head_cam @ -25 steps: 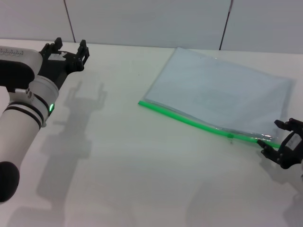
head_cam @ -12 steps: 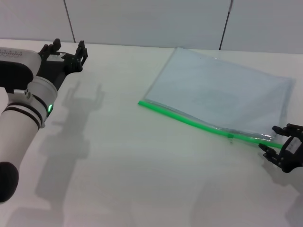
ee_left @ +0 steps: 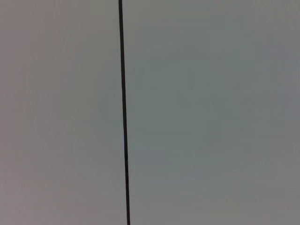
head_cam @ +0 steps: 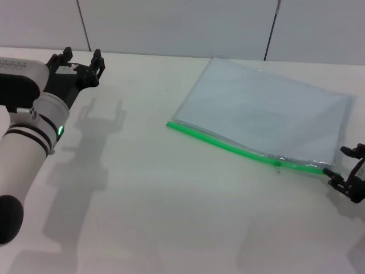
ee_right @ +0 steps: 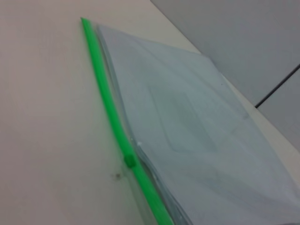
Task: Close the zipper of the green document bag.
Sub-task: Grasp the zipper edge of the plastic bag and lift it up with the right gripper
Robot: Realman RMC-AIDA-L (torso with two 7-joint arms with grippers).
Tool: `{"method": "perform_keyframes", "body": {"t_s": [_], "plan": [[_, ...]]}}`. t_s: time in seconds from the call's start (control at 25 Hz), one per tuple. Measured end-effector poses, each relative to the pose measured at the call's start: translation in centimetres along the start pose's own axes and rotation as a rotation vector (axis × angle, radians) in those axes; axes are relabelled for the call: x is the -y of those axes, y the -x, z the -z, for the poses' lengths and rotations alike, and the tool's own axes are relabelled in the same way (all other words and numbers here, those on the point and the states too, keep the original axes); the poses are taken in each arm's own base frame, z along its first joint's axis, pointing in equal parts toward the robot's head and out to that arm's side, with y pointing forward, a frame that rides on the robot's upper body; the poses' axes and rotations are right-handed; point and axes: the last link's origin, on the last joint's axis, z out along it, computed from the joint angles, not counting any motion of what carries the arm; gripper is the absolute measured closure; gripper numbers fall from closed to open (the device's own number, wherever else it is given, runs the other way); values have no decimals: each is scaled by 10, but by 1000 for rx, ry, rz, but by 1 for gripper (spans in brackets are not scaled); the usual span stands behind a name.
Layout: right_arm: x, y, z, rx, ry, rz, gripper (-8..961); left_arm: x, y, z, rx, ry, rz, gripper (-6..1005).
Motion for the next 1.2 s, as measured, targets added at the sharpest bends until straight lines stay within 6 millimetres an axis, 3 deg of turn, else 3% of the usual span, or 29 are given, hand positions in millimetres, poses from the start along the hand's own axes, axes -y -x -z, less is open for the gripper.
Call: {"method": "perform_keyframes", "body": {"t_s": [0.4,1.2], "plan": [[-1,-3,-2,-33,-9,48,350,3,1,1,3,-5,-2,349],[-3,6,-3,-19,8,72,348,4,3,0,8,-10,-7,350]]}}
